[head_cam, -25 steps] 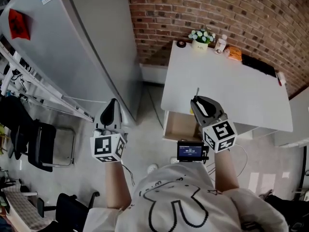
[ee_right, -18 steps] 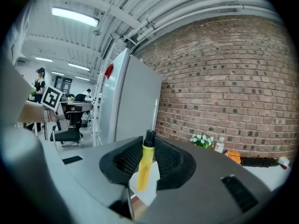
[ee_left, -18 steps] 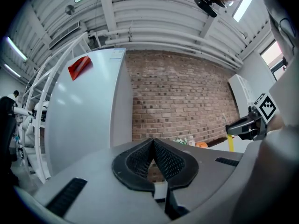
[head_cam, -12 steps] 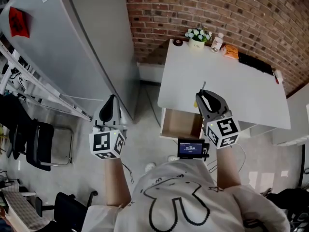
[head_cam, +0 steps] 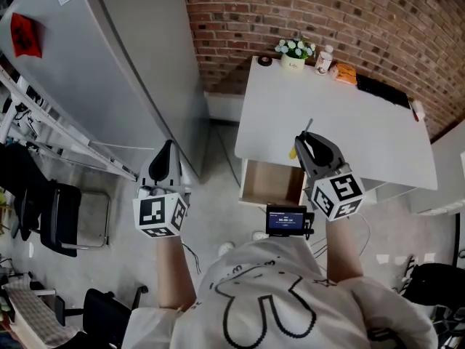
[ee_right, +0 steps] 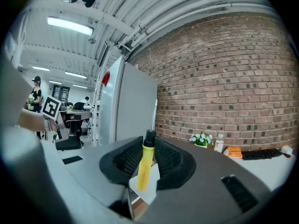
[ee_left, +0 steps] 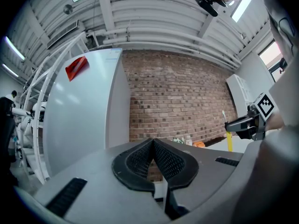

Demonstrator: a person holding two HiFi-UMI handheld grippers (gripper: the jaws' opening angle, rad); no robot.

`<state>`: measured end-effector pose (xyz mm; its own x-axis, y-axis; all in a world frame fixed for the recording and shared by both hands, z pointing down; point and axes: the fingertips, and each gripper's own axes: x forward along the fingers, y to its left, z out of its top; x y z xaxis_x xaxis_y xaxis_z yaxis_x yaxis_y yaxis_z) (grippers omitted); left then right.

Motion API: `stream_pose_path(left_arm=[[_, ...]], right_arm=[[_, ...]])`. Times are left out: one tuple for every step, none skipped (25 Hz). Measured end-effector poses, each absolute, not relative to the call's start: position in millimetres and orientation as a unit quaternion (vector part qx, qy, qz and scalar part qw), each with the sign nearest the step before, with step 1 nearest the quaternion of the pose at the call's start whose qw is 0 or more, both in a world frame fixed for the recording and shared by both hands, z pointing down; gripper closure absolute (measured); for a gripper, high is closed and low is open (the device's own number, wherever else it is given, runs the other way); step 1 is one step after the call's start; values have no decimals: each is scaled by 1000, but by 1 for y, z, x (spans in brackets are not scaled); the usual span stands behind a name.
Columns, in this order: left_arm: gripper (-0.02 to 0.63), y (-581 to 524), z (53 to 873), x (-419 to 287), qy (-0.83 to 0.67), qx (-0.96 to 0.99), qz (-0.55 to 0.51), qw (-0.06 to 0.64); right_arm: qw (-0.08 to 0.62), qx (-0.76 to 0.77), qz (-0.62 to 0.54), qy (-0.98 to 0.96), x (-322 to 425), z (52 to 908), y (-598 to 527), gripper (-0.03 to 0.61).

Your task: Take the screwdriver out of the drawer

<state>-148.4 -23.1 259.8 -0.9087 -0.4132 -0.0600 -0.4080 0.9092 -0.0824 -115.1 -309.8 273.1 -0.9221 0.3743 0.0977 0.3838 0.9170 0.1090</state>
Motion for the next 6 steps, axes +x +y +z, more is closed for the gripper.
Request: stream_pose_path(left_arm=[[601, -24, 260, -148, 976, -211, -35, 38], [601, -24, 260, -148, 976, -211, -36, 38], [601, -24, 261, -147, 976, -212, -37, 37], [601, -23, 261, -147, 976, -211, -38, 37], [601, -23, 261, -147, 976, -211, -38, 37], [601, -22, 262, -146, 976, -210, -38, 37]], right_arm=[[37, -194, -62, -978, -115, 273, -310, 499], [37, -194, -62, -978, -114, 274, -310, 499], [36, -194, -62, -978, -114, 274, -309, 499], [35, -194, -62, -978, -113, 274, -308, 499], [34, -195, -61, -978, -113, 274, -308, 499], [33, -196, -61, -978, -112, 274, -307, 499]])
